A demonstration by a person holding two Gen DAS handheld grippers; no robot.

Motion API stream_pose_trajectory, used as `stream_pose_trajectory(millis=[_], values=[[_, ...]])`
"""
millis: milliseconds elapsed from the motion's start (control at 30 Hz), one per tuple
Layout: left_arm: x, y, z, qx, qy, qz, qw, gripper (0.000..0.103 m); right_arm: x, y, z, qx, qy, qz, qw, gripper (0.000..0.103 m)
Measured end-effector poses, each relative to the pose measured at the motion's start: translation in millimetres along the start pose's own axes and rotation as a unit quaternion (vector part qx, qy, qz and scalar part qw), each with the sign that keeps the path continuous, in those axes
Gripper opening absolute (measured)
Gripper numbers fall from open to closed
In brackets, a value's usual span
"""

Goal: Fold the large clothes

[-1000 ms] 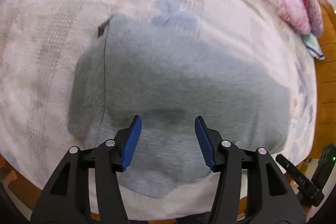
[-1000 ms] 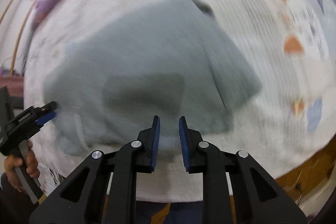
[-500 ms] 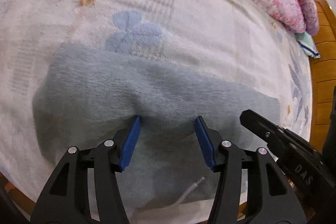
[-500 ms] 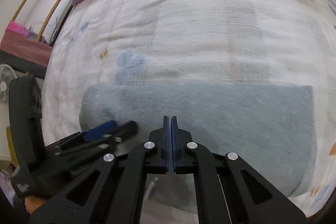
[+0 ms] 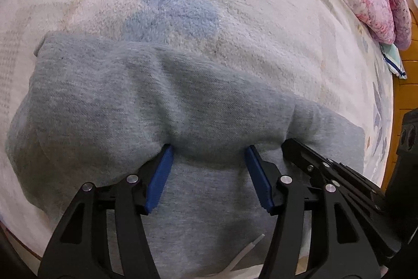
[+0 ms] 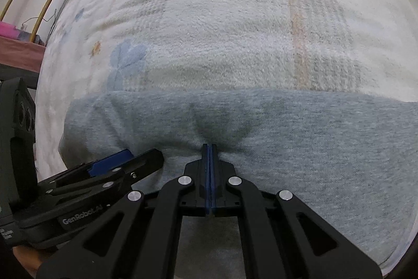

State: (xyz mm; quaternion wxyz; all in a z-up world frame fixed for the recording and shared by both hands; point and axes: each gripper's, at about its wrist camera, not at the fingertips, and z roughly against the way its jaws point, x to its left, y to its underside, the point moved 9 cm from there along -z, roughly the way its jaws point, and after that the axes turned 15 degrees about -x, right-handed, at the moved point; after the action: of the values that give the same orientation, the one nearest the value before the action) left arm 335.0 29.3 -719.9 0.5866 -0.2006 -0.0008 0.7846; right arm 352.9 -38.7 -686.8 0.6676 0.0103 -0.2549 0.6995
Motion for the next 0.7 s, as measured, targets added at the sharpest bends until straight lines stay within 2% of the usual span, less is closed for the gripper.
stream_pose_trajectory(millis=[133, 200, 400, 567, 700], values=[[4.9, -2.4, 19.7, -0.015, 0.046, 0.036, 0.9982, 0.063, 6.2, 0.3, 14.5, -0.003, 0.005, -0.003, 1.000, 0.000], [14.2, -0.7, 31.2, -0.020, 0.057, 0.047, 0.9971, 0.064, 9.1, 7.4, 21.9, 0.003, -0.002, -0.016, 1.000, 0.000], [42.7, 5.0, 52.7, -0.024, 0.057, 0.059, 0.9963, 0.064, 2.5, 51.5, 22.0, 0.025, 0.012, -0.037, 0.999, 0.000], [65.0, 13.7, 67.3, -0.033, 0.059, 0.077, 0.9948, 0.064, -2.7, 54.6, 5.5, 0.018, 0.022, -0.038, 0.999, 0.000], [87.5, 22.1, 74.9, -0.035, 0.044, 0.092, 0.9942, 0.064, -1.7, 55.5, 15.8, 0.009, 0.029, -0.044, 0.999, 0.000]])
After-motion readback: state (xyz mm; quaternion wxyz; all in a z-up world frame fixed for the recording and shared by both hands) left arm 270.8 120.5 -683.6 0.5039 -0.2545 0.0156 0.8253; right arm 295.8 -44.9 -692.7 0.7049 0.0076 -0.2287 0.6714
